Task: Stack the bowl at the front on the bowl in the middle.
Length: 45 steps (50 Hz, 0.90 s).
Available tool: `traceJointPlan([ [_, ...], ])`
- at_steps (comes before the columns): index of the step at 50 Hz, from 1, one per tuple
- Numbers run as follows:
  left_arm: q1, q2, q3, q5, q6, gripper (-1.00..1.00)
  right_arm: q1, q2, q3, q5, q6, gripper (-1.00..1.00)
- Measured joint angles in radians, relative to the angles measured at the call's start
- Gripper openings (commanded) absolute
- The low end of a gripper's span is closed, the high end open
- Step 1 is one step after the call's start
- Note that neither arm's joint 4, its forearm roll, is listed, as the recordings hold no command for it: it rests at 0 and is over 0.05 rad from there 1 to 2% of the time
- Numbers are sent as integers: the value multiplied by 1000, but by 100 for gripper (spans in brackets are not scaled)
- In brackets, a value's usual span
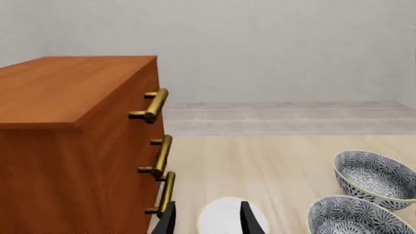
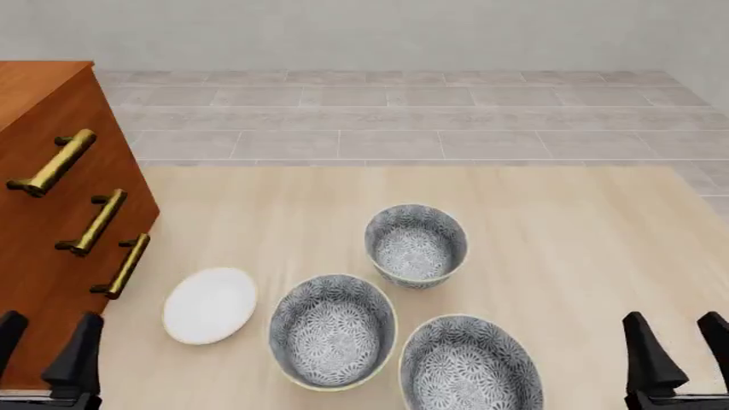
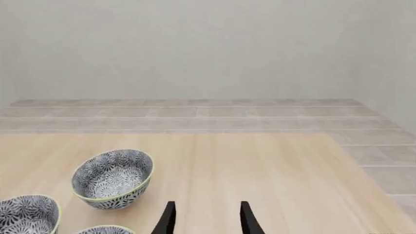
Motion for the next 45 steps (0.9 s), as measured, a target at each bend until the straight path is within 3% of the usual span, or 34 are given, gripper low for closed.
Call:
traceJointPlan([
  [17, -6, 9, 7, 3, -7, 100, 19, 59, -6, -31, 7, 100],
  [29, -10, 12, 9, 8, 5, 100, 116, 475, -100, -180, 34, 100],
  [45, -23, 11, 10, 13, 16, 100, 220, 844, -272, -138, 78, 100],
])
